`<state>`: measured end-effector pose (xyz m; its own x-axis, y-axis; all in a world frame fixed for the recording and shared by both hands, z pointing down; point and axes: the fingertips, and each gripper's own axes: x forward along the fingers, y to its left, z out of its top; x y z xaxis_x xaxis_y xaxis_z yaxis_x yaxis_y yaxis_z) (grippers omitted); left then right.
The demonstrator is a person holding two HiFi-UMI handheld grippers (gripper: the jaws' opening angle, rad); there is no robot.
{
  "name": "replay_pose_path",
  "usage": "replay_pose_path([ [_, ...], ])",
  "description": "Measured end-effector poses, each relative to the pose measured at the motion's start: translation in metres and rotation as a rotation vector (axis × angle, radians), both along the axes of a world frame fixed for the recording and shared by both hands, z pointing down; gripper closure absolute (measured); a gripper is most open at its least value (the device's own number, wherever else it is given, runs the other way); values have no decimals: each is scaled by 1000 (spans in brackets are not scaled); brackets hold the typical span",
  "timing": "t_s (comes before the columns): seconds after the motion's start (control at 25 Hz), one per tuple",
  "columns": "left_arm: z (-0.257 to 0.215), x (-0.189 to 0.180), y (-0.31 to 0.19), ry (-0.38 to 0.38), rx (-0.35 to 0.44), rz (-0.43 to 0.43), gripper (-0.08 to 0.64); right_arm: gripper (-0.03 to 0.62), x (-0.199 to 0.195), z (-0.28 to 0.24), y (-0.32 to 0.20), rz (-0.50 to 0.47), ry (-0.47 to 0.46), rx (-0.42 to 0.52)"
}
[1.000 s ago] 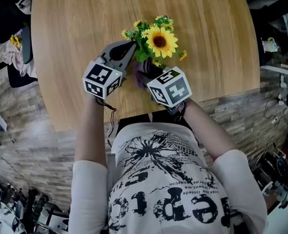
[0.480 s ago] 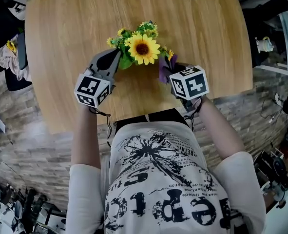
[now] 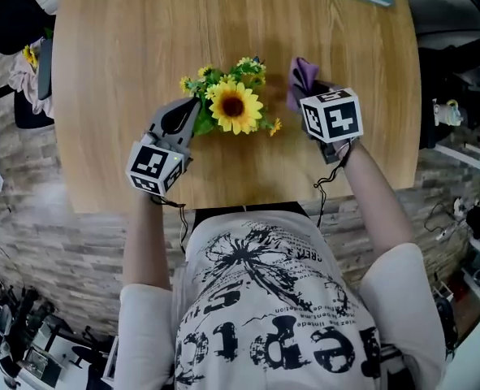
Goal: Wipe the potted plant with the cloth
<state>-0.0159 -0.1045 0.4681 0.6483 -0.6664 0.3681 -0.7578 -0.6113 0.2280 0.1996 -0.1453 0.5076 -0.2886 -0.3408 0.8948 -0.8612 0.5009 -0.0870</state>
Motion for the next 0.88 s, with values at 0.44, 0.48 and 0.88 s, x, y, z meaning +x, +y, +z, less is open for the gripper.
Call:
replay_pose_path([
  [0.44,0,2,-2,-23,-4,-69,558,518,-84,2,-103,-419,24,98],
  [0.48,-1,3,-3,-17,-5,-73,558,518,-93,6,-104,-467,37,99],
  [0.88,-2,-1,-3,3,-17,-151,557,518,-178,18,-59,-938,-76,-2],
])
